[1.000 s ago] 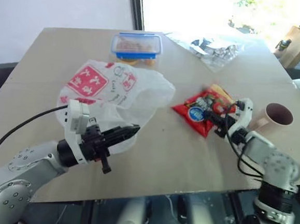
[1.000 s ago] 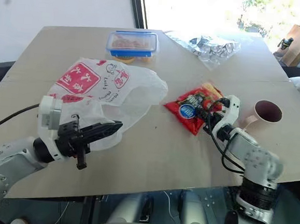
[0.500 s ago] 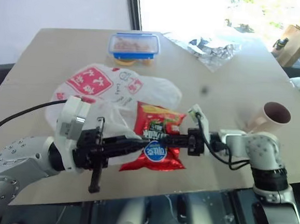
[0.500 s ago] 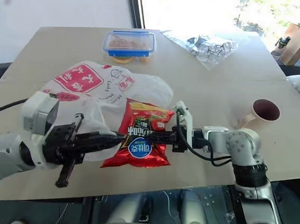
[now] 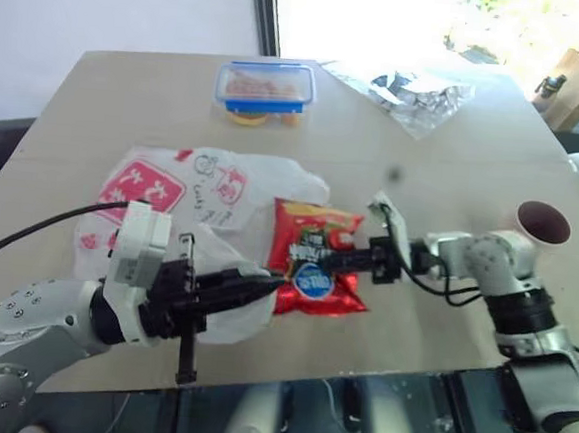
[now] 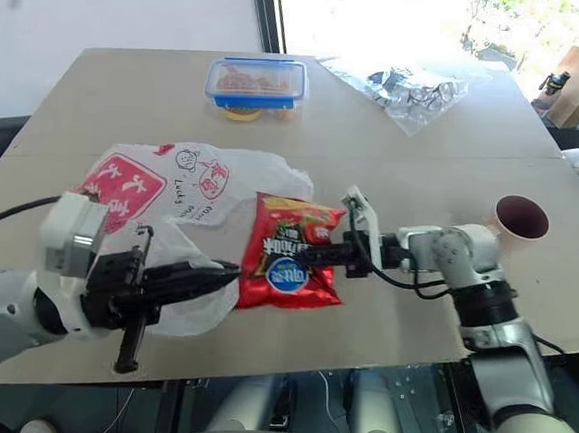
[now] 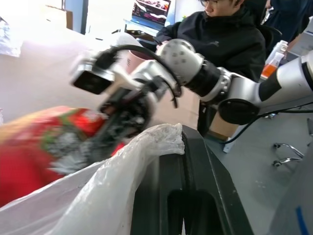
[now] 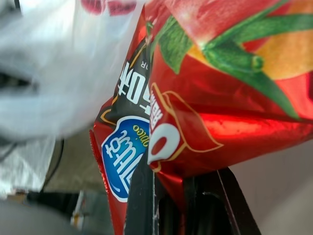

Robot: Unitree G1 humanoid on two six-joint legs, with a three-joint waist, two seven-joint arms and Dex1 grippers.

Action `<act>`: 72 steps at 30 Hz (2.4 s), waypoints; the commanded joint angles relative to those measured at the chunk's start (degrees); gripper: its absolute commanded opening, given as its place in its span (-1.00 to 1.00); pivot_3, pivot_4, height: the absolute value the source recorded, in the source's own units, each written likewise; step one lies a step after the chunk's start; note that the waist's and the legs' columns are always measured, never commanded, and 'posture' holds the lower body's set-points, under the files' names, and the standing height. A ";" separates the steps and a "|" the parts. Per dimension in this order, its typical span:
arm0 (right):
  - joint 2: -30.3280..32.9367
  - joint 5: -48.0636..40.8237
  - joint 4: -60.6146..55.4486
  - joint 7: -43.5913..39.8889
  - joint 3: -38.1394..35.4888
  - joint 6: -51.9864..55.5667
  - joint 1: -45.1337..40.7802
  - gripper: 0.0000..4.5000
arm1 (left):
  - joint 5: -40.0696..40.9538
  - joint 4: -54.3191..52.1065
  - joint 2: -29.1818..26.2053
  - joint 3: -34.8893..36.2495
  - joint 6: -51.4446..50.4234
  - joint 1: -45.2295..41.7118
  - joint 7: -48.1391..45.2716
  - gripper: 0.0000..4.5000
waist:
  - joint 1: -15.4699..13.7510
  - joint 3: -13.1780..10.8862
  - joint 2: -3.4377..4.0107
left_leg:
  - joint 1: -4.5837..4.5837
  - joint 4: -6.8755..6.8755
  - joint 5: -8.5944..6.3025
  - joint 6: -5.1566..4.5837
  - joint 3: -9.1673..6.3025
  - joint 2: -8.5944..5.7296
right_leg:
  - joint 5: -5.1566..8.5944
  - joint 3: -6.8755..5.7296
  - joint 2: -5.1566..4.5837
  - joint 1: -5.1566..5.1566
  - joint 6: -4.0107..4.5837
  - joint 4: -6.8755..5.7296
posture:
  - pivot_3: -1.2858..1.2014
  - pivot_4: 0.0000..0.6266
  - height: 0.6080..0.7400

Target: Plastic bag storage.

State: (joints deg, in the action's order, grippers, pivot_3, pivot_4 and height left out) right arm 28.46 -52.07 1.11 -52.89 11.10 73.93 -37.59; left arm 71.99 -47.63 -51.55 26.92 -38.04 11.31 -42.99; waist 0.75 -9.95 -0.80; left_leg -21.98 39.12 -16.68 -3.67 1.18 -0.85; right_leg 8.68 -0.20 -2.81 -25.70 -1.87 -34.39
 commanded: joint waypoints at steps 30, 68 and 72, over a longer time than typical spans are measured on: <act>-20.78 18.97 44.65 2.93 -10.24 -21.03 -25.63 -0.97 | -8.28 -4.98 -7.67 -4.17 2.44 8.79 -19.61 -1.00 | 0.49 -0.09 0.15 | 0.00 -0.04 0.11 0.31 0.05 0.03 | -0.01 0.00 0.06 -0.09 0.04 -0.08 | 0.03 -0.52 1.00; -44.58 23.25 43.94 16.04 -12.36 -33.37 -25.30 -0.85 | -25.68 4.03 12.15 -15.84 15.73 -1.00 -8.51 -1.00 | 1.46 -0.15 0.19 | -0.05 -0.31 0.03 0.43 -0.06 0.00 | -0.10 -0.08 -0.04 -0.37 -0.08 -0.31 | 0.03 -0.52 1.00; -43.79 23.08 45.18 12.55 -11.24 -34.69 -26.21 -0.27 | -25.05 2.70 11.97 -15.31 15.20 -0.69 -6.51 -1.00 | 1.62 -0.14 0.19 | -0.05 -0.30 0.03 0.43 -0.04 -0.03 | -0.10 -0.06 -0.08 -0.37 -0.09 -0.31 | 0.03 -0.52 1.00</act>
State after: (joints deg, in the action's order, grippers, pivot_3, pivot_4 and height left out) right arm -8.47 -28.89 47.80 -38.47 -0.67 40.89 -60.06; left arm 45.38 -42.35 -39.56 10.77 -22.81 10.42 -50.43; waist 2.37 -10.10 -0.61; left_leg -22.03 38.82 -16.65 -3.24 1.13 -0.86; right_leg 8.58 -0.27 -2.88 -26.07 -1.95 -34.70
